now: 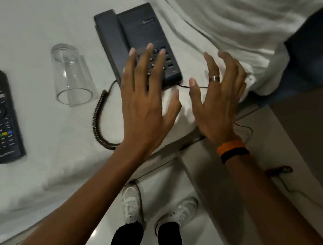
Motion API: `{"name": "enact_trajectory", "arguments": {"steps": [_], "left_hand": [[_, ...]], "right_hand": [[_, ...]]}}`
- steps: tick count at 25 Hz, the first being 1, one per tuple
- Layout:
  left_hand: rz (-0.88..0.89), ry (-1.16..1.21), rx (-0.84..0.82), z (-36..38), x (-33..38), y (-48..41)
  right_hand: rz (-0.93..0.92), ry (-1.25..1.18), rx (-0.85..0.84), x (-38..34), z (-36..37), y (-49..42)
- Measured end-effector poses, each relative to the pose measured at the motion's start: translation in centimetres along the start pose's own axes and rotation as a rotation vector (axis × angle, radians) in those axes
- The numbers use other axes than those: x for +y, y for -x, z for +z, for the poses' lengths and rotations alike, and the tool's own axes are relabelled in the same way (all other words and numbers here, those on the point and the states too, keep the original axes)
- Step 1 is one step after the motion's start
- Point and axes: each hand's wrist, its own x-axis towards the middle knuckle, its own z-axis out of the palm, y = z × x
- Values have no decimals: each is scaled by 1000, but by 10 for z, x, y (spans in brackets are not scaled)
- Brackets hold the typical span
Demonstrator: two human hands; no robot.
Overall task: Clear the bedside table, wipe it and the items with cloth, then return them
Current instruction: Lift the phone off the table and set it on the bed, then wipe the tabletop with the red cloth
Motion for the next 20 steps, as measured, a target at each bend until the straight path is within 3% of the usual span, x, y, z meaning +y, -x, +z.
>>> {"name": "enact_trajectory", "arguments": {"steps": [5,11,15,20], "left_hand": [[323,38,-279,52,57,51],[691,31,-639,113,118,144],[922,54,-762,128,163,217],[1145,113,-798,129,237,318]], "right_hand": [[181,183,18,79,-47,117],[634,372,-43,130,-90,274],[872,460,-10,140,-132,373],[1132,562,93,141,-193,491]]}}
